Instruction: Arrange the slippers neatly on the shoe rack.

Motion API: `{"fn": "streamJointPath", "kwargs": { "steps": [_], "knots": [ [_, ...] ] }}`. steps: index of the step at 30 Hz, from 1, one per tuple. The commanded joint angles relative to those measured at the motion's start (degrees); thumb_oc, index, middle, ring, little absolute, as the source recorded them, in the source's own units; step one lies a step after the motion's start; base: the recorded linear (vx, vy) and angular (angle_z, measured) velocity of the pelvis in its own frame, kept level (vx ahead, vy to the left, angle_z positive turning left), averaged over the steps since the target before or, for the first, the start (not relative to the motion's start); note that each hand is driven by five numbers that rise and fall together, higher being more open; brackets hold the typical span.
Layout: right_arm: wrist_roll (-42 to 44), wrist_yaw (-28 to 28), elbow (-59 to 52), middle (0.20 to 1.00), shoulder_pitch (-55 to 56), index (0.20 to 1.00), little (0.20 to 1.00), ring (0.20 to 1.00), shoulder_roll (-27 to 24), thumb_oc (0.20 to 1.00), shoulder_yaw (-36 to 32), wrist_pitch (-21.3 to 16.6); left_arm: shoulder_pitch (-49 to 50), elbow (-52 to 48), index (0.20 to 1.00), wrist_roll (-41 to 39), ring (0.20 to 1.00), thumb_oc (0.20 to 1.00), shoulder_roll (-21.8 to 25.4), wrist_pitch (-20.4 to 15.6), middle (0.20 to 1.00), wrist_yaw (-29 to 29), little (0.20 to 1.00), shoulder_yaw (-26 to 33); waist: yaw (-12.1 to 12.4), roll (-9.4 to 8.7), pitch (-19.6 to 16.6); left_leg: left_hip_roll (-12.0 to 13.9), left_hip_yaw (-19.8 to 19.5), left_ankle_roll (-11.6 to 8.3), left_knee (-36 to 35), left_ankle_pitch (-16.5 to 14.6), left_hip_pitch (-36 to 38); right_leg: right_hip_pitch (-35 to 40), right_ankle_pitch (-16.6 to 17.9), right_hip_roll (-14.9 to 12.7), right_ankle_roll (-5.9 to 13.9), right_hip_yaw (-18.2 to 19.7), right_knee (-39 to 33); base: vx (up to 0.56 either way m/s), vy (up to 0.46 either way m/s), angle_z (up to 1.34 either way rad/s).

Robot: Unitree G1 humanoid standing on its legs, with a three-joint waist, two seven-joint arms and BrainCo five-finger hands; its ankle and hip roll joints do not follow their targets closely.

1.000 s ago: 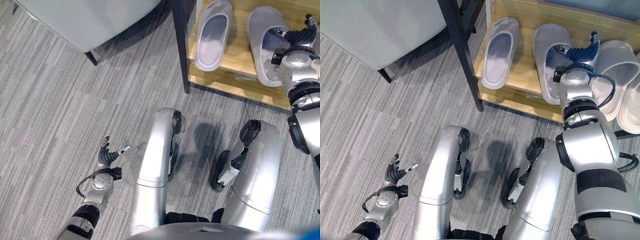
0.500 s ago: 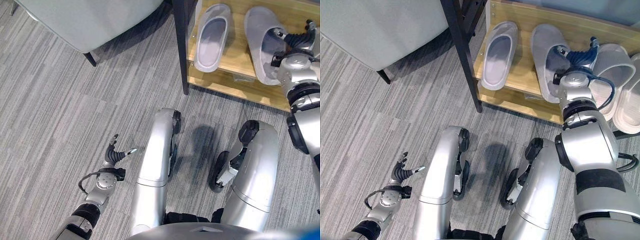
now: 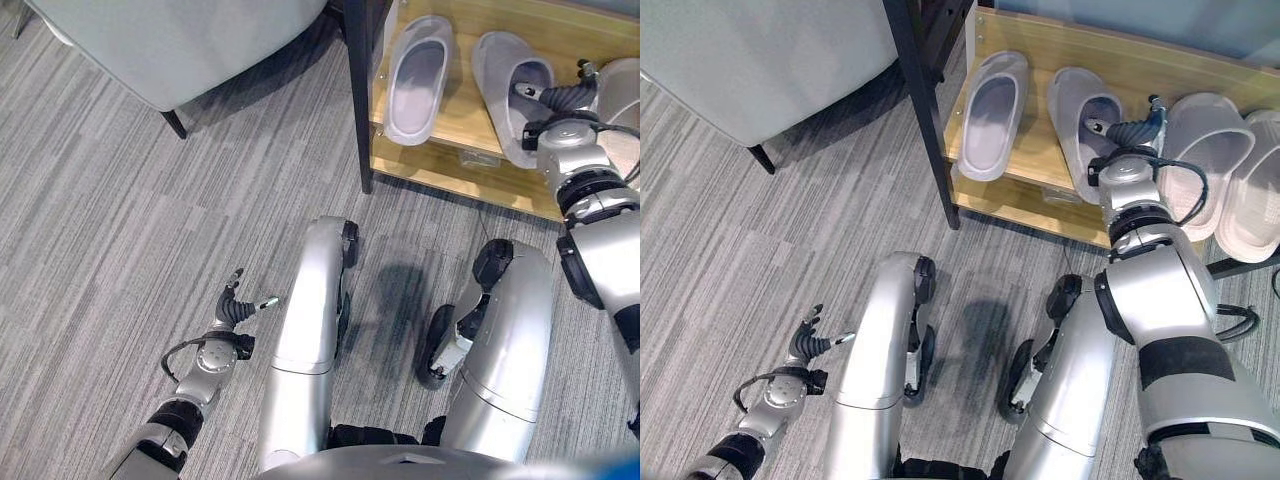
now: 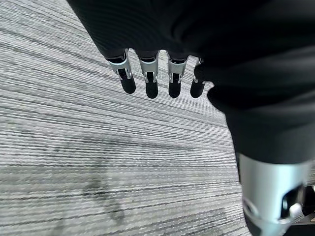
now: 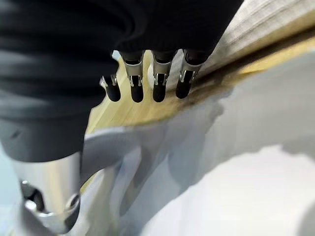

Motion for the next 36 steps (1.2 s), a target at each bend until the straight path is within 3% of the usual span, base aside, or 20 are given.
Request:
{"fn": "streamJointPath", "kwargs": {
  "steps": [1, 9, 17, 36],
  "knots": [
    [5.63, -1.0, -3.29, 1.0, 2.91, 1.0, 1.0, 1.0, 3.77, 1.0, -1.78, -3.45, 3.48, -3.29, 1.0, 1.58, 1.0, 1.0, 0.36, -0.82, 1.0, 0.78, 1.0, -1.7, 2.92, 0.47, -5.74, -1.15, -4.35, 1.12, 2.4, 1.2, -2.96, 1.34, 7.18, 3.38, -1.92, 8.91, 0.15, 0.01, 0.02, -0.05],
    [6.83, -3.87, -11.1, 1.0, 8.1, 1.0, 1.0, 1.0, 11.22, 1.0, -2.98, -4.89, 2.5, -0.35, 1.0, 1.0, 1.0, 1.0, -1.07, 0.4, 1.0, 2.12, 1.0, -1.46, 0.5, 0.38, -7.08, -0.84, -4.31, 0.78, 3.26, 1.5, -2.95, 1.42, 7.59, 4.17, -1.77, 9.2, 1.04, 0.01, 0.006, -0.07],
    [8.2, -4.46, -16.95, 1.0, 8.38, 1.0, 1.0, 1.0, 15.47, 1.0, -0.45, -5.78, 1.19, 1.04, 1.0, 1.48, 1.0, 1.0, -1.64, 1.55, 1.0, 3.96, 1.0, -1.57, -0.94, 0.25, -5.83, -0.33, -3.9, 0.98, 5.35, 0.85, -2.96, 1.0, 7.83, 5.04, -1.74, 9.87, 3.13, 0.0, 0.003, -0.05],
    [10.98, -3.46, -14.49, 1.0, 5.44, 1.0, 1.0, 1.0, 16.51, 1.0, 0.58, -6.63, -0.33, 4.35, 1.0, 2.52, 1.0, 1.0, -2.67, 1.23, 1.0, 4.96, 1.0, -3.34, -0.2, 0.32, -6.28, -0.63, -3.87, 0.98, 6.66, 0.23, -2.96, 1.64, 7.92, 5.08, -1.17, 10.57, 4.72, 0.0, 0.0, 0.0]
  ]
}}
